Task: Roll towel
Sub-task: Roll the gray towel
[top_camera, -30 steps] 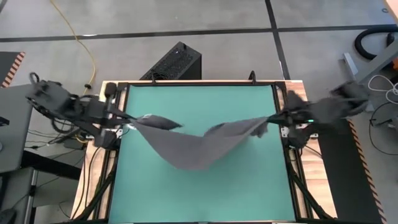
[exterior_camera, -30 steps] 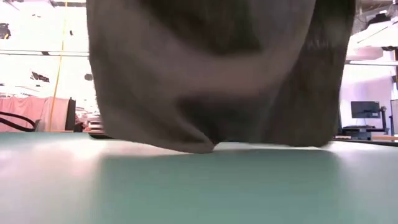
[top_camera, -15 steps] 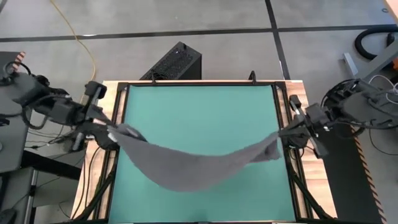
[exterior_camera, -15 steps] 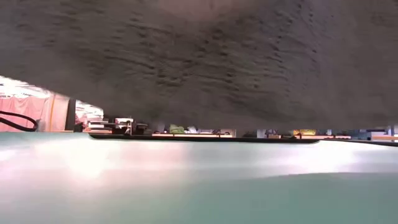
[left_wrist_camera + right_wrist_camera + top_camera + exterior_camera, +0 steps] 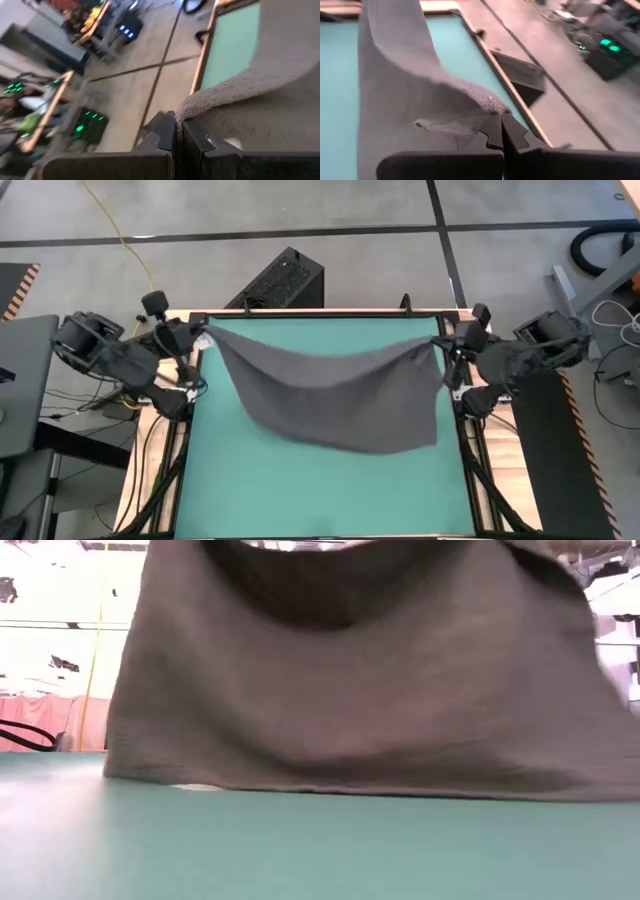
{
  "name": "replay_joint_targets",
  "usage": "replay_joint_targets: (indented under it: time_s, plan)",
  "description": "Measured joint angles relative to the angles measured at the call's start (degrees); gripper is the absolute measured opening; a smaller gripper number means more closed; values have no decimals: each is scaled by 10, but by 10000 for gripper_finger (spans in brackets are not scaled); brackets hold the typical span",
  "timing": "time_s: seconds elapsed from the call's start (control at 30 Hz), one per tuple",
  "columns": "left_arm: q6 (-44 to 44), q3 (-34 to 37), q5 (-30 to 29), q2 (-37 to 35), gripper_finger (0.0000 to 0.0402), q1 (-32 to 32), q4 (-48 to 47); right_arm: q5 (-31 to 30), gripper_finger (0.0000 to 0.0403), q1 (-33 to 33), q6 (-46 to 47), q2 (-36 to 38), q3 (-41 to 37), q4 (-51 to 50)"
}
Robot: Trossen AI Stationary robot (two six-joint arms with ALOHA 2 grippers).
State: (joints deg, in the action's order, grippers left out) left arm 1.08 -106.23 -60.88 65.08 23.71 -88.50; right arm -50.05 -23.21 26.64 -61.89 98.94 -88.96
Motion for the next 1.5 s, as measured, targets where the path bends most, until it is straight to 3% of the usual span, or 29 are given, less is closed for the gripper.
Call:
replay_joint_targets:
  time_s: [0.2,0.43,0.67,0.8,0.93,1.13,1.3,1.4,1.5]
  plan:
    - [-96,44,-5,-6,0,-106,61,-11,5,102,-107,-6,-10,46]
    - [-169,52,91,-19,0,-213,129,26,7,175,-191,-10,-10,96]
    - [-195,52,138,-29,0,-251,154,75,7,189,-196,-11,-10,97]
    - [-220,51,148,-32,0,-254,170,142,8,187,-196,-11,-10,100]
    - [-273,24,161,-32,0,-254,243,197,8,178,-196,-10,-10,129]
    - [-281,-53,279,-24,0,-254,267,320,8,158,-188,7,-10,189]
    - [-270,-101,414,-24,0,-254,259,390,8,141,-177,26,-10,227]
    - [-262,-108,414,-26,0,-254,260,381,8,135,-177,29,-10,227]
    - [-256,-95,325,-26,0,-258,252,282,8,143,-196,27,-10,188]
